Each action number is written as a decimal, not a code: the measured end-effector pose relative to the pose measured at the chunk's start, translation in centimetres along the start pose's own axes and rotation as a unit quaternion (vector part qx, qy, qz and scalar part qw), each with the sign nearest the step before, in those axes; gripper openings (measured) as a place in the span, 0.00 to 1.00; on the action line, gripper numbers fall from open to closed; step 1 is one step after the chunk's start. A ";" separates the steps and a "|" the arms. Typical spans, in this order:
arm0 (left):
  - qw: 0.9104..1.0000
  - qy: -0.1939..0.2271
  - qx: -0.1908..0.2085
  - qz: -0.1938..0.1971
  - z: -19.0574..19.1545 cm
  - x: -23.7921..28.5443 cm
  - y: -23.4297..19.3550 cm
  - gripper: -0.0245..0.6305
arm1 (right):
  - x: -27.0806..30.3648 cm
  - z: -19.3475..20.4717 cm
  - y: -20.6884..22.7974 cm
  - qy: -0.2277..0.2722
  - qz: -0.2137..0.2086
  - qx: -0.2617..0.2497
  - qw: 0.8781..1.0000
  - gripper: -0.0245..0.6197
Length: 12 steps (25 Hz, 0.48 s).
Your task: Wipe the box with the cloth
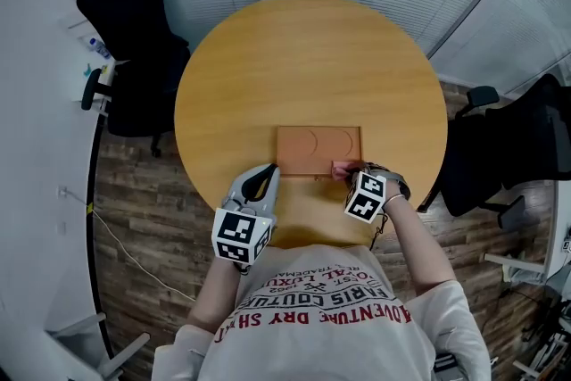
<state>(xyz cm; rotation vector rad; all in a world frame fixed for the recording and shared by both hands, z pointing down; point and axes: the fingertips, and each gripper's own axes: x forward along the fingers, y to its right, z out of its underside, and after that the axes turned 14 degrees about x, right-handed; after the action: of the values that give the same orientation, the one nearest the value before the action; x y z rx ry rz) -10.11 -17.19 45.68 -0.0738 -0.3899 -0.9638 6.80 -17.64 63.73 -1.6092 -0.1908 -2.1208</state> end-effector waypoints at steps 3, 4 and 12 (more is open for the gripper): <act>1.000 0.000 -0.005 0.000 0.2 -0.3 -0.1 0.05 | -0.7 0.3 -1.4 0.002 -0.033 0.036 0.999 0.08; 1.000 0.001 -0.008 0.000 0.1 -0.3 0.0 0.05 | -1.0 0.4 -1.9 0.007 -0.048 0.056 0.997 0.08; 1.000 0.008 -0.001 -0.004 -0.6 -0.4 0.1 0.05 | -4.6 -1.4 -0.9 0.084 -0.043 0.147 0.985 0.08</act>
<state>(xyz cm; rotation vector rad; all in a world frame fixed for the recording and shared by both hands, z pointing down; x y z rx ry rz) -10.03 -16.96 45.00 -0.0657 -0.3745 -0.9721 6.09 -16.09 59.13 -1.2673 -0.4995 -2.1619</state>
